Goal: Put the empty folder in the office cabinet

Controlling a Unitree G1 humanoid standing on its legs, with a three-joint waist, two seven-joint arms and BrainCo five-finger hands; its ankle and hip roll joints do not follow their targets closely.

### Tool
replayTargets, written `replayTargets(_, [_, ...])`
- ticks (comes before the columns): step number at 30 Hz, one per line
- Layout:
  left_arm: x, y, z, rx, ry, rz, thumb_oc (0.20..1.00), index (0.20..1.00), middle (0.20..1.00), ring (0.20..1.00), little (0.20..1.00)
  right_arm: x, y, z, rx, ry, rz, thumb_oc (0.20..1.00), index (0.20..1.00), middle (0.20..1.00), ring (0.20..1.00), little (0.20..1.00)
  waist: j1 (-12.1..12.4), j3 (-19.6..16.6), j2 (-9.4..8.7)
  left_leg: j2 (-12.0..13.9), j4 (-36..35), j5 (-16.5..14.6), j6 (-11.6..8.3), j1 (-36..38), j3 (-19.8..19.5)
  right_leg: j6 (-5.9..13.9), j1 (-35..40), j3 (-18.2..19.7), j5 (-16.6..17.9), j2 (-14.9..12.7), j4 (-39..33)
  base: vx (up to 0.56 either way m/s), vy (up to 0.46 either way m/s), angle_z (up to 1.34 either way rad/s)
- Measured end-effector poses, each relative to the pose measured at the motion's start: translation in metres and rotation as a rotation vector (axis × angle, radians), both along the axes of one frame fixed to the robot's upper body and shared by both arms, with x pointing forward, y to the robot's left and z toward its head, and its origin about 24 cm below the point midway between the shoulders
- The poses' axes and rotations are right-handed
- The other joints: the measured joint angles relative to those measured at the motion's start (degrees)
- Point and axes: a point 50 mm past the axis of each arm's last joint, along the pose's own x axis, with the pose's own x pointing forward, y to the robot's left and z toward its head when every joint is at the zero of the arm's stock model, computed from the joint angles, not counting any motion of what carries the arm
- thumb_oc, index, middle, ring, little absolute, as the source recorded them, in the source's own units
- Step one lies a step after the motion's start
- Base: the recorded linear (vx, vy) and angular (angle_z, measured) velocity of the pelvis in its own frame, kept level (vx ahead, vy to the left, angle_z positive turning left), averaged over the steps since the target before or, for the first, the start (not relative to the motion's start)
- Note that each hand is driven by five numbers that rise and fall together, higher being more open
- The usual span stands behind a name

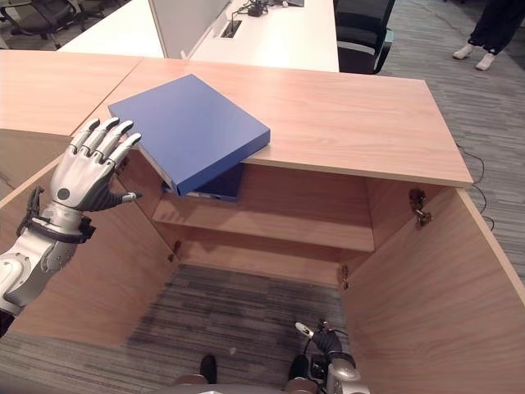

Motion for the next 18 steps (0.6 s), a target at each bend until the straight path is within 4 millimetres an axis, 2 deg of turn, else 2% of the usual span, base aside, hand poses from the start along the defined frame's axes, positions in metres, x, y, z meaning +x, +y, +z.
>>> replayTargets(18, [0.011, -0.011, 0.000, 0.030, 0.039, -0.023, 1.000, 1.000, 1.000, 1.000, 1.000, -0.008, -0.001, -0.004, 0.003, 0.034, 0.001, 1.000, 1.000, 1.000, 1.000, 1.000, -1.14, -0.95, -0.21, 0.01, 0.47, 0.02, 0.01, 0.58, 0.69, -0.01, 0.10, 0.55, 0.02, 0.08, 0.02, 0.00, 0.001, -0.01])
